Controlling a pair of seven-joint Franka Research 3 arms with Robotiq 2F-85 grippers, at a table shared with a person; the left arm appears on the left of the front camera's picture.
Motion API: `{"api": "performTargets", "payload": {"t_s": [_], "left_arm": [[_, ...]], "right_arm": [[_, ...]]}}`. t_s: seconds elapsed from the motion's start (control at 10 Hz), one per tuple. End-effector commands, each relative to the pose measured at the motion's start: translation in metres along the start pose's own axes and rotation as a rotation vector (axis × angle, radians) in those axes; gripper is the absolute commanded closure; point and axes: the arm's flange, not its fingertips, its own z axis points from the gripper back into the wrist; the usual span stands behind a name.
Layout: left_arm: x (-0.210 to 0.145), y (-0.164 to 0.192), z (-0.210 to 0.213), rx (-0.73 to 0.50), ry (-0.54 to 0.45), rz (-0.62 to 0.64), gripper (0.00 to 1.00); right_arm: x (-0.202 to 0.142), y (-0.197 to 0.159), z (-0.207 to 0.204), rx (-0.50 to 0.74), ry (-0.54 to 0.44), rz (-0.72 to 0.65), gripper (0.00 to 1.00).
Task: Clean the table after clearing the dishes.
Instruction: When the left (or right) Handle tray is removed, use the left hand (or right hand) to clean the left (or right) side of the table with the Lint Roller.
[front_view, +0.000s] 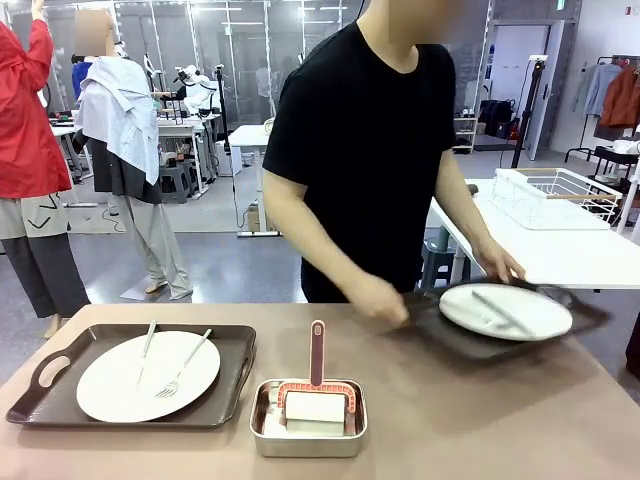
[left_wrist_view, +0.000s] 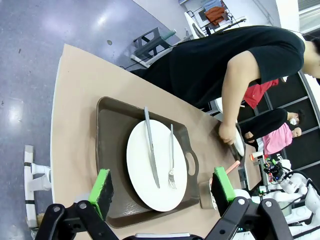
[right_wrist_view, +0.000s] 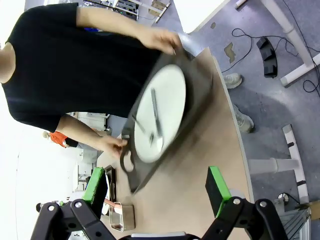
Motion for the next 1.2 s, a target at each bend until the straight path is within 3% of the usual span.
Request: {"api": "performTargets", "payload": {"t_s": [0.0,0.8,1.0,1.1], "left_arm": [[0.001,0.000,0.004,-0.011,-0.003,-0.002,0.00],[0.001,0.000,0.004,-0.011,-0.003,-0.002,0.00],[0.001,0.000,0.004,-0.011,-0.003,-0.002,0.00],[0.001,0.000,0.004,-0.011,-0.003,-0.002,0.00]], "right_arm": [[0.000,0.000,0.001,0.011,-0.003,0.000,0.00],[0.000,0.000,0.000,0.000,0.000,0.000,0.00],[-0.001,0.089,-0.068,-0.030,0.138,0.238,0.00],[-0.022,0.131,-0.114,-0.047,0.238,0.379,0.00]]}}
